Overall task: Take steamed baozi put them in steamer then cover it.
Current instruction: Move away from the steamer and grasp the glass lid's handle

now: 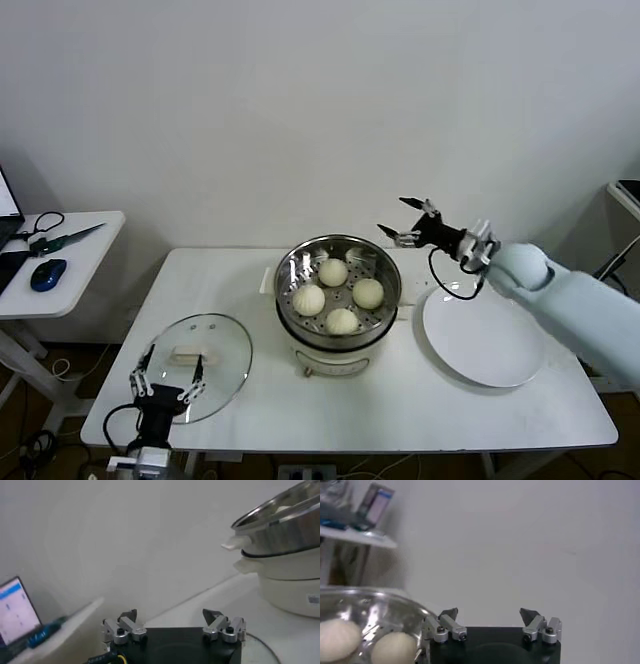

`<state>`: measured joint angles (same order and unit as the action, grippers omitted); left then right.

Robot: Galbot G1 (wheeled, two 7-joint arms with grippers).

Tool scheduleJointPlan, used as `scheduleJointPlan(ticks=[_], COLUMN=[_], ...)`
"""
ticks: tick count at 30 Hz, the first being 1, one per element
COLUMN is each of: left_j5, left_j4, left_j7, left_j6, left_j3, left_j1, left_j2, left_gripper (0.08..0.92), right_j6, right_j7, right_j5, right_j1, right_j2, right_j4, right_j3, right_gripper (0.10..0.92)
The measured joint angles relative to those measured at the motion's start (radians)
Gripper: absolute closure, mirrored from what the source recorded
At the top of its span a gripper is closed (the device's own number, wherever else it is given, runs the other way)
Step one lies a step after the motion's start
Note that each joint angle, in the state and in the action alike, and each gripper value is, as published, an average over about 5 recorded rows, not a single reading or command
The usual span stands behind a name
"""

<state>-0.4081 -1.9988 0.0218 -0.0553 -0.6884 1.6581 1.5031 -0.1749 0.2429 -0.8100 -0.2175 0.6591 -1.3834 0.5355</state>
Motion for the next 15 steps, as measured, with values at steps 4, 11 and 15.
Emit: scheduleJointPlan(ticks=[4,11,15], left_j5=[-0.102,-0.379,-0.574], left_j4=[-0.018,-0.031,-0.022], left_j7=[0.003,0.003,0.005], left_j6=[0.005,0.014,0.024], left_j3=[-0.011,-0.021,-0.018], left_j1=[-0.002,-0.002,-0.007], left_j2=[-0.004,-0.022,-0.036], left_gripper=[0.177,0.177,0.177], right_j6=[-0.011,-0.019,-0.021], right_j7=[-0.022,-0.037,-0.039], right_j5=[0.037,0.098,0.13], right_j1=[-0.203,-0.495,-0.626], right_j2=[0.02,0.084,0.123], right_j4=[-0.031,-0.06,-0.066], right_j3=[-0.226,-0.552,-0.697], right_gripper=[0.203,0.203,0.203])
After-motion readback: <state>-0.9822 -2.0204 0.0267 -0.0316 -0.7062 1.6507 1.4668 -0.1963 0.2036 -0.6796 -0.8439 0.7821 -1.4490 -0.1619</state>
